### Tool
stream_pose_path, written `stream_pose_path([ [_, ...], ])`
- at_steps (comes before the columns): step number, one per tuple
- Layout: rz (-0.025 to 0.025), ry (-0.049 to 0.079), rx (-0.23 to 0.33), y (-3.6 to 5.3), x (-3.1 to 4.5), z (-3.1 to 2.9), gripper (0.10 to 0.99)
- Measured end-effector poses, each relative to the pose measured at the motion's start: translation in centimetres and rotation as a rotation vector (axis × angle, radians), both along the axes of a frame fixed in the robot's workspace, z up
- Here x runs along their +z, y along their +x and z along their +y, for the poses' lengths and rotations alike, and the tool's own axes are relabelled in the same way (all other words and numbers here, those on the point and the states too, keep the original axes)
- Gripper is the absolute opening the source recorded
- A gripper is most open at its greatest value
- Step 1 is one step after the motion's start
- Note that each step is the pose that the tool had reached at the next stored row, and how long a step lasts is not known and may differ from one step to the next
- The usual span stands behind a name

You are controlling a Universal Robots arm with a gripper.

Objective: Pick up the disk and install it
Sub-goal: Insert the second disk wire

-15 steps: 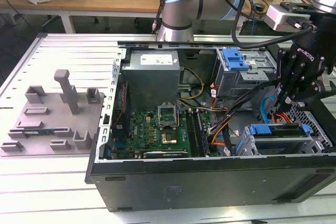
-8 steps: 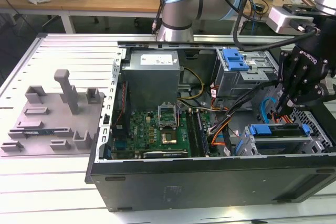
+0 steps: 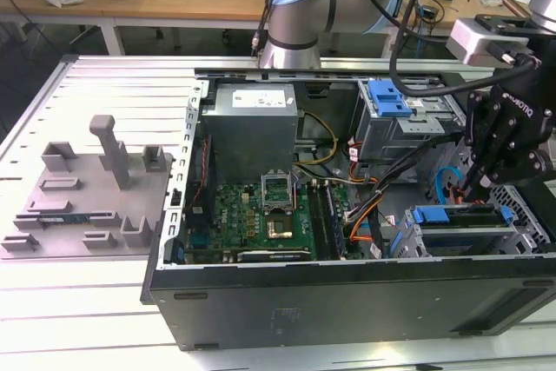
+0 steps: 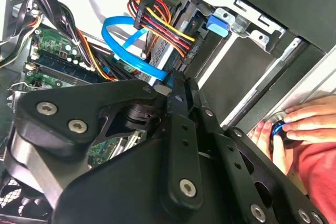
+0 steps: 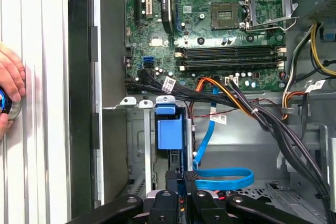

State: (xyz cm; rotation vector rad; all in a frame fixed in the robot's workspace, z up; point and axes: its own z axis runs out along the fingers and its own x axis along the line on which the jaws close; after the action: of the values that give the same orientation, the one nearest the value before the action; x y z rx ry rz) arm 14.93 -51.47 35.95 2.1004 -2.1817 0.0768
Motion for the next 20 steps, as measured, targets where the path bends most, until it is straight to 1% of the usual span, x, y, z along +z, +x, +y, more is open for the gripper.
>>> stream_pose_path([
  [12, 0.0001, 0.0, 0.0, 0.13, -0.01, -0.17, 0.161],
  [17, -0.0004, 0.0, 0.001, 0.14, -0.05, -0.41, 0.161],
  [20, -0.0017, 0.008, 0.004, 0.14, -0.07, -0.54, 0.161],
])
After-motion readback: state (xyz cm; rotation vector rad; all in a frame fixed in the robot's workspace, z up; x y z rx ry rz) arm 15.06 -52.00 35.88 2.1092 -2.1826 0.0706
